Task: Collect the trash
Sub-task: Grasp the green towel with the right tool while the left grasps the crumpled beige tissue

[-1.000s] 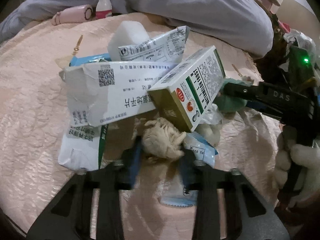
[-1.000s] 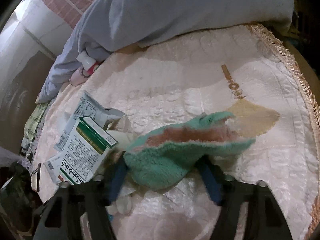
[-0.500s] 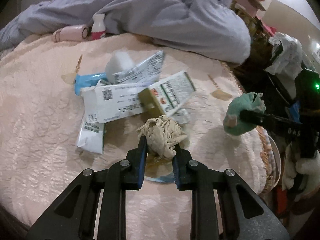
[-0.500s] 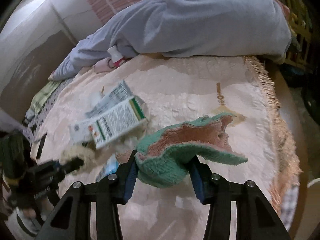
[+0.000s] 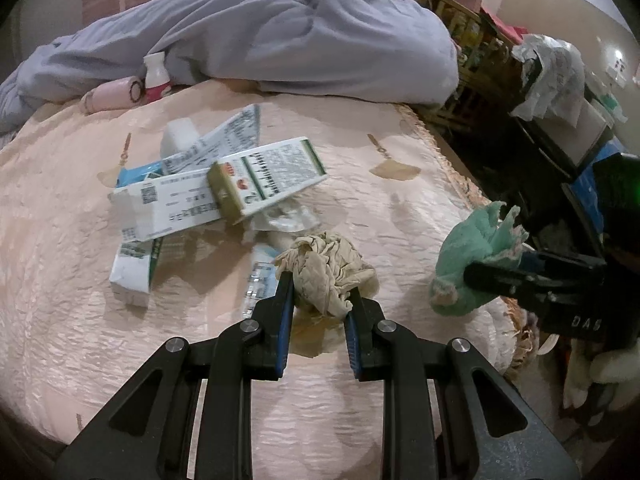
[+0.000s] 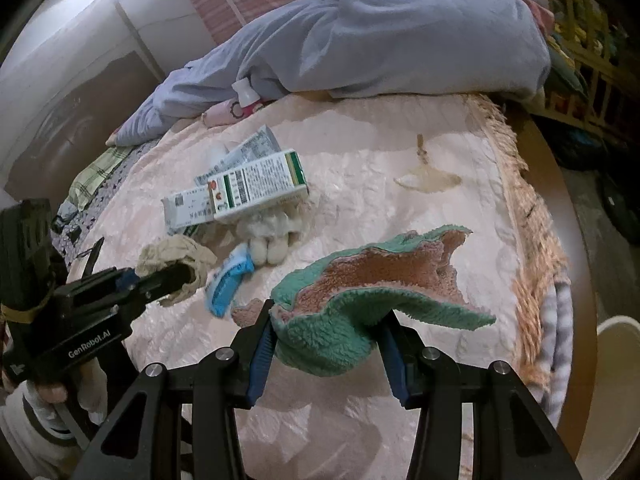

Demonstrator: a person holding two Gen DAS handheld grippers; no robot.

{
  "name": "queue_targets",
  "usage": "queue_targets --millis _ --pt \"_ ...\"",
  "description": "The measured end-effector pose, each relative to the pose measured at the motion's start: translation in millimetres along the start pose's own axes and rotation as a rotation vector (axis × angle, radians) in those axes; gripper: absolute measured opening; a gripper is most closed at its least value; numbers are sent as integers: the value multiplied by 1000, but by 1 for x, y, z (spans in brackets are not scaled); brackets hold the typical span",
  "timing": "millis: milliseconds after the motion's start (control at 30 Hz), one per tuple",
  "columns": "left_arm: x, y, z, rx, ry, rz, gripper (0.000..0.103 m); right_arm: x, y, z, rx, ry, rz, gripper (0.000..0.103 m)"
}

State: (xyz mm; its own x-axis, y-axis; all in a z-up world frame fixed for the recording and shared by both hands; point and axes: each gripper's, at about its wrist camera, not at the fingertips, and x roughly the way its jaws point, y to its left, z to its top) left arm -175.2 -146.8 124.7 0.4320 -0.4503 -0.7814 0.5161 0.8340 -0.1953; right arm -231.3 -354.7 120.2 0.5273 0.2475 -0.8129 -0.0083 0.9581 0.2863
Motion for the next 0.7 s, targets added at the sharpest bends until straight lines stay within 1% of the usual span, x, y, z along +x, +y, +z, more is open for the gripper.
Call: queue_targets --millis 267,700 --pt "4 -25 -2 43 10 -8 21 -12 -9 -19 -1 16 -17 46" --pt "14 -64 -3 103 25 -35 21 -29 -33 -37 47 -2 -35 46"
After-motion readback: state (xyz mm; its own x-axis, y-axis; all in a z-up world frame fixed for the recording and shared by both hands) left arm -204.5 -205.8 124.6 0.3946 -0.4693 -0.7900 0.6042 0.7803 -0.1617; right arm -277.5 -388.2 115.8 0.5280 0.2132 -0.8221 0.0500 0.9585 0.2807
